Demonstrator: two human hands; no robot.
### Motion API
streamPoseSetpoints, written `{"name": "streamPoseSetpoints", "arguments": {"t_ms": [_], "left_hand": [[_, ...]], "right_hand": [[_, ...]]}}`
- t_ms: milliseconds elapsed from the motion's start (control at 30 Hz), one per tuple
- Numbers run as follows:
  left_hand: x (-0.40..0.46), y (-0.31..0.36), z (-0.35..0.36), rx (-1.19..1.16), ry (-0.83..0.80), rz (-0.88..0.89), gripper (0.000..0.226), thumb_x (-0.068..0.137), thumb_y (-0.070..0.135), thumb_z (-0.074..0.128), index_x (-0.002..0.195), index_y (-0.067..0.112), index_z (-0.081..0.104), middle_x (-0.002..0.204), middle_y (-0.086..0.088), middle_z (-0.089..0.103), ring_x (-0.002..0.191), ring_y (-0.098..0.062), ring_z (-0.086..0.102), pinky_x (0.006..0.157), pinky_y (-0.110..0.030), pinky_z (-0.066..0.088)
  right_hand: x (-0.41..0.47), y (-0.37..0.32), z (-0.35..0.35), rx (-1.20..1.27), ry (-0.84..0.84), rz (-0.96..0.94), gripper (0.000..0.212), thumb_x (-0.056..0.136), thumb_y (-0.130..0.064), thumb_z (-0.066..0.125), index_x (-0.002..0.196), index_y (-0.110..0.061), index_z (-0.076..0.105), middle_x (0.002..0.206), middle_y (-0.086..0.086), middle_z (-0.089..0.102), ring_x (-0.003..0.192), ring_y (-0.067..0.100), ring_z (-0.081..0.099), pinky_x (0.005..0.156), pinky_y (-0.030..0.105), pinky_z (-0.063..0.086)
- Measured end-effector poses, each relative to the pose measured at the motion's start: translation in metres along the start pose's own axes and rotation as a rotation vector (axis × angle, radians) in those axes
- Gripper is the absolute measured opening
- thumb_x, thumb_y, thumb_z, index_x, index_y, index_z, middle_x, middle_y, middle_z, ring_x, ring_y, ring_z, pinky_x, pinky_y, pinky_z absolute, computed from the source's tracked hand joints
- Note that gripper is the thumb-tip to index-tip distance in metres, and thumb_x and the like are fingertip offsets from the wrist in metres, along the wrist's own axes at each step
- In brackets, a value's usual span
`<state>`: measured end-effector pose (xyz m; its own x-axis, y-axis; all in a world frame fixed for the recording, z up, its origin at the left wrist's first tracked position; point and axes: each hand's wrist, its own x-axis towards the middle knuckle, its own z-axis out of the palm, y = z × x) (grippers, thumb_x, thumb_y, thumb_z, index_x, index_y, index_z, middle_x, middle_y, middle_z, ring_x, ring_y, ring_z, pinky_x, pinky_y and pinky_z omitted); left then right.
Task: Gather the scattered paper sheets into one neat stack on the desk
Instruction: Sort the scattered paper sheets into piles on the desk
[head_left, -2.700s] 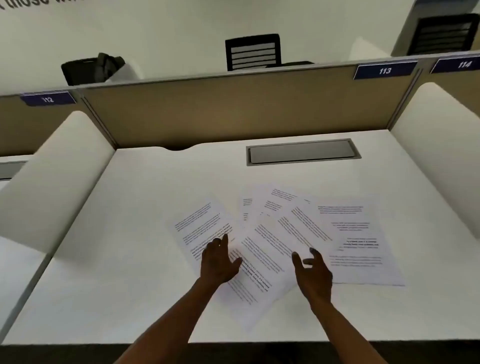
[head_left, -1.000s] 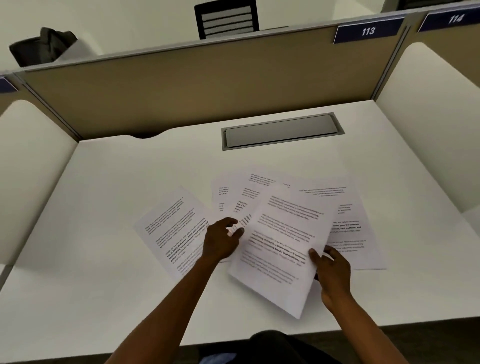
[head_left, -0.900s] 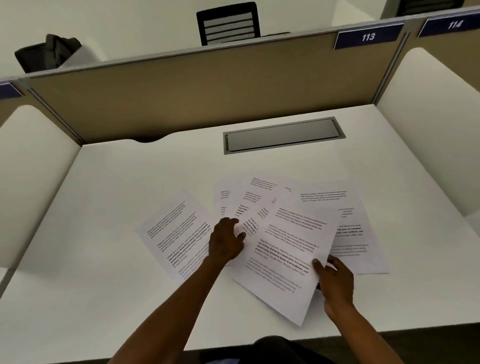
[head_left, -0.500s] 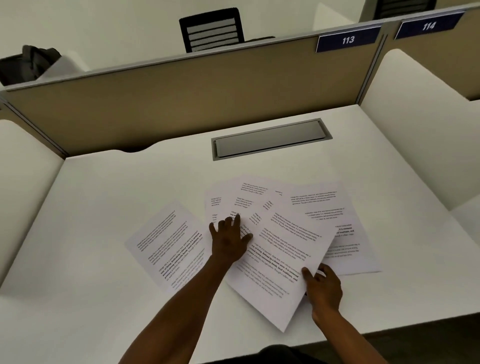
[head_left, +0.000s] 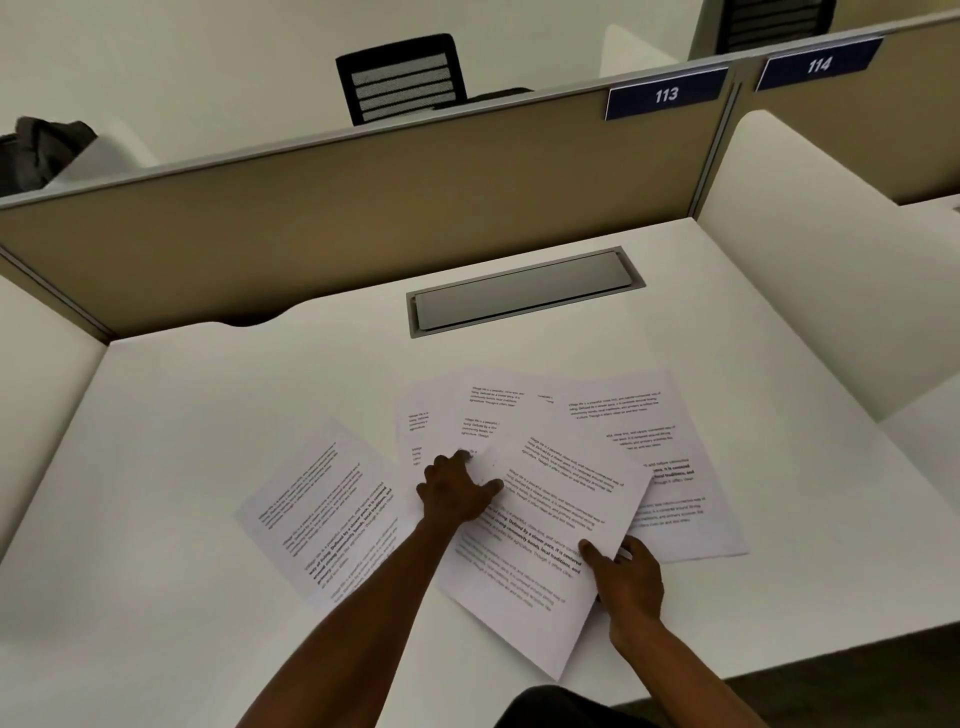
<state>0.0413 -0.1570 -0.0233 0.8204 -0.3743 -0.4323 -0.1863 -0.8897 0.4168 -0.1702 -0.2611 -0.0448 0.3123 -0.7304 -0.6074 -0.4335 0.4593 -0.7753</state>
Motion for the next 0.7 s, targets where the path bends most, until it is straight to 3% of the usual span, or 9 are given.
{"name": "streamPoseSetpoints", "arguments": {"t_ms": [167, 367, 500, 567, 633, 700], "left_hand": [[-0.005, 0.001, 0.000, 0.034, 0.014, 0.029, 0.076, 0.081, 0.049, 0.071, 0.144, 0.020, 0.042, 0.143, -0.010, 0.040, 0.137, -0.030, 0.034, 0.110, -0.046, 0.032], [-0.009, 0.006, 0.002, 0.033, 0.017, 0.027, 0.075, 0.077, 0.049, 0.073, 0.139, 0.018, 0.043, 0.138, -0.008, 0.040, 0.132, -0.028, 0.036, 0.106, -0.043, 0.032], [-0.012, 0.014, 0.000, -0.046, 0.010, 0.036, 0.065, 0.076, 0.045, 0.075, 0.127, 0.020, 0.044, 0.126, -0.005, 0.058, 0.117, -0.025, 0.053, 0.100, -0.042, 0.037], [-0.016, 0.018, -0.001, -0.140, -0.004, 0.062, 0.063, 0.076, 0.038, 0.078, 0.124, 0.020, 0.041, 0.120, -0.007, 0.063, 0.101, -0.024, 0.060, 0.094, -0.041, 0.049], [-0.021, 0.018, -0.003, -0.215, -0.009, 0.089, 0.067, 0.078, 0.030, 0.078, 0.131, 0.023, 0.037, 0.117, -0.010, 0.063, 0.091, -0.022, 0.060, 0.082, -0.036, 0.056], [-0.025, 0.013, -0.005, -0.292, -0.037, 0.076, 0.072, 0.081, 0.023, 0.074, 0.140, 0.028, 0.033, 0.117, -0.007, 0.062, 0.093, -0.022, 0.061, 0.080, -0.034, 0.057]], "right_hand": [[0.004, -0.007, 0.001, 0.160, -0.125, 0.098, 0.030, 0.077, -0.014, 0.081, 0.104, -0.017, 0.068, 0.102, 0.006, 0.072, 0.096, 0.029, 0.068, 0.083, 0.044, 0.057], [0.006, -0.005, 0.002, 0.103, -0.121, 0.064, 0.026, 0.078, -0.010, 0.080, 0.098, -0.020, 0.069, 0.101, 0.006, 0.072, 0.096, 0.028, 0.067, 0.092, 0.049, 0.055], [0.002, -0.005, 0.003, 0.093, -0.118, 0.038, 0.029, 0.079, -0.010, 0.079, 0.105, -0.017, 0.067, 0.100, 0.005, 0.071, 0.096, 0.027, 0.066, 0.092, 0.046, 0.054], [0.001, -0.007, 0.003, 0.096, -0.126, 0.036, 0.027, 0.080, -0.010, 0.079, 0.102, -0.019, 0.066, 0.099, 0.003, 0.070, 0.096, 0.026, 0.066, 0.093, 0.047, 0.054], [0.001, -0.007, 0.002, 0.097, -0.141, 0.047, 0.027, 0.079, -0.011, 0.079, 0.102, -0.019, 0.066, 0.099, 0.003, 0.070, 0.097, 0.026, 0.066, 0.093, 0.047, 0.054], [0.001, -0.008, 0.001, 0.074, -0.150, 0.052, 0.034, 0.078, -0.015, 0.081, 0.109, -0.016, 0.067, 0.103, 0.004, 0.071, 0.097, 0.026, 0.066, 0.094, 0.047, 0.054]]}}
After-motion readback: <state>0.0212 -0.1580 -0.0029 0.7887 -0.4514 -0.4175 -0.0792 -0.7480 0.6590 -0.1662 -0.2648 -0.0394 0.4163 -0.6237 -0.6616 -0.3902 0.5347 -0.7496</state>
